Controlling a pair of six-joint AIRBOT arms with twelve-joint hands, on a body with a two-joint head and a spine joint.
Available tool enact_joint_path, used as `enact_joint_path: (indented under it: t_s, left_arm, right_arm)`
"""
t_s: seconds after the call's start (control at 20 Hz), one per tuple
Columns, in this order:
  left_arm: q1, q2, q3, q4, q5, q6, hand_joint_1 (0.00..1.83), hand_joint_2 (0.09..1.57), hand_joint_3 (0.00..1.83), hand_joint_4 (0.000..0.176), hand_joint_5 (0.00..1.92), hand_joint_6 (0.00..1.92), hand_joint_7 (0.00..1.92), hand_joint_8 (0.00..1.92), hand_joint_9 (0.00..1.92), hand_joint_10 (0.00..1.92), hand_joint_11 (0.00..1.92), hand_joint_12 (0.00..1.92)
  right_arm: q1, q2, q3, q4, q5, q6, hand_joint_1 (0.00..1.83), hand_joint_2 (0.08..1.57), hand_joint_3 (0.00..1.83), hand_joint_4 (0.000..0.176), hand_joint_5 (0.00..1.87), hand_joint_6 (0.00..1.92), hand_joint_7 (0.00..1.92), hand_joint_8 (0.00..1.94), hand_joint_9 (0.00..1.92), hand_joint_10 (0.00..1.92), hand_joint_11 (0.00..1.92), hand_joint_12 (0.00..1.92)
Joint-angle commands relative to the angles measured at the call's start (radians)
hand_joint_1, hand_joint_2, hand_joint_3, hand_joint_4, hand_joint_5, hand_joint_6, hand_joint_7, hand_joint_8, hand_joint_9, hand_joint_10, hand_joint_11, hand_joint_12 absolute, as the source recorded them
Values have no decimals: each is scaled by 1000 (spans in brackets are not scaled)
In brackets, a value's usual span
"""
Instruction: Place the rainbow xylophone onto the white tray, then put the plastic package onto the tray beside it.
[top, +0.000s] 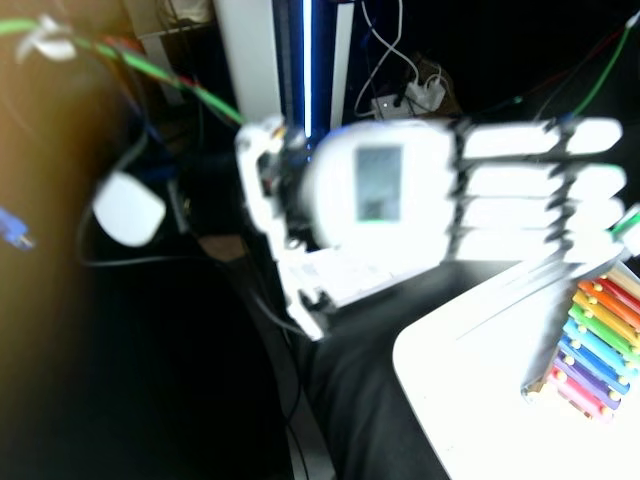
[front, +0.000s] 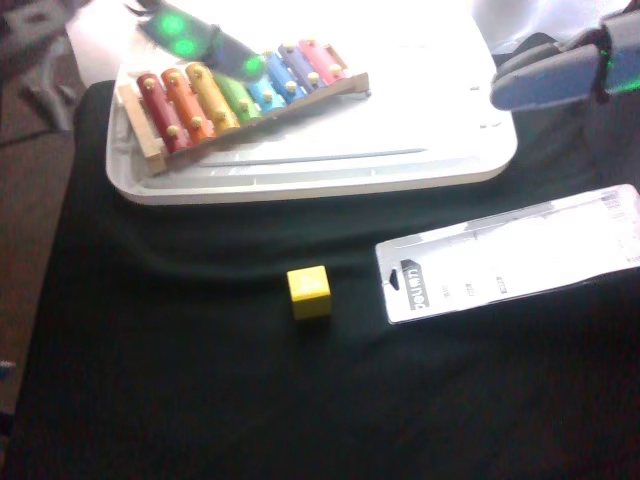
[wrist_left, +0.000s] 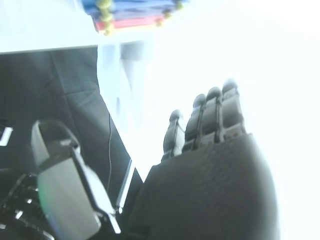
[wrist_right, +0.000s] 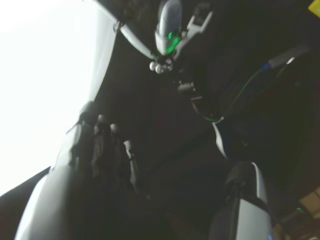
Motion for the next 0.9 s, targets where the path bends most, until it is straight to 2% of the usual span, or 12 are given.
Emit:
enact_joint_path:
  t_s: [0.0, 0.1, 0.15, 0.2, 0.3, 0.35, 0.4, 0.45, 0.5, 0.55, 0.75, 0.85]
  left_arm:
    - [-22, 11, -20, -3, -88, 10, 838, 648, 0, 176, 0, 0, 0, 0, 0, 0, 0, 0]
    - [-34, 39, -52, 40, -88, 10, 842, 632, 0, 176, 0, 0, 0, 0, 0, 0, 0, 0]
    - [-43, 66, -85, 77, -81, 16, 802, 623, 0, 176, 0, 0, 0, 0, 0, 0, 0, 0]
    - [-50, 86, -111, 91, -74, 37, 794, 632, 0, 176, 0, 0, 0, 0, 0, 0, 0, 0]
    - [-69, 126, -168, 131, -57, 83, 783, 642, 0, 176, 0, 0, 0, 0, 0, 0, 0, 0]
    - [-76, 145, -194, 154, -55, 89, 765, 650, 0, 176, 0, 0, 0, 0, 0, 0, 0, 0]
    - [-78, 166, -218, 160, -55, 97, 781, 632, 0, 176, 0, 0, 0, 0, 0, 0, 0, 0]
    - [-78, 196, -249, 160, -55, 115, 779, 631, 0, 176, 0, 0, 0, 0, 0, 0, 0, 0]
    - [-78, 220, -271, 160, -53, 128, 787, 640, 0, 176, 0, 0, 0, 0, 0, 0, 0, 0]
    - [-78, 247, -295, 157, -49, 141, 783, 639, 0, 176, 0, 0, 0, 0, 0, 0, 0, 0]
    - [-78, 329, -376, 88, -32, 263, 804, 641, 0, 176, 0, 0, 0, 0, 0, 0, 0, 0]
    - [-78, 367, -421, 24, -28, 361, 838, 663, 8, 176, 0, 0, 0, 0, 0, 0, 0, 0]
  right_arm:
    - [6, 3, 1, 18, 39, 24, 722, 864, 0, 108, 0, 0, 0, 0, 21, 1, 0, 677]
    - [6, 12, 3, -33, 14, 67, 708, 859, 0, 122, 0, 0, 0, 0, 28, 3, 0, 710]
    - [14, 17, 4, -96, -19, 113, 619, 789, 0, 101, 0, 0, 17, 1, 17, 2, 0, 675]
    - [21, 20, 5, -135, -37, 137, 557, 749, 0, 98, 0, 0, 13, 3, 3, 0, 0, 501]
    - [30, 29, 4, -213, -64, 188, 476, 771, 1, 75, 0, 0, 3, 0, 16, 2, 0, 590]
    - [30, 34, 4, -242, -69, 212, 585, 802, 2, 94, 0, 0, 0, 0, 2, 0, 0, 685]
    - [30, 40, 2, -266, -73, 229, 680, 816, 1, 101, 0, 0, 0, 0, 0, 0, 0, 531]
    - [30, 49, -2, -288, -77, 244, 642, 786, 0, 131, 0, 0, 0, 0, 0, 0, 0, 105]
    - [30, 59, -10, -298, -81, 247, 621, 779, 0, 127, 0, 0, 0, 0, 0, 0, 0, 20]
    - [30, 79, -24, -313, -88, 247, 576, 724, 0, 147, 0, 0, 0, 0, 0, 0, 0, 3]
    - [30, 141, -76, -364, -105, 247, 483, 681, 4, 134, 0, 0, 0, 0, 0, 0, 0, 0]
    - [30, 161, -93, -381, -108, 247, 522, 687, 5, 141, 0, 0, 0, 0, 0, 0, 0, 0]
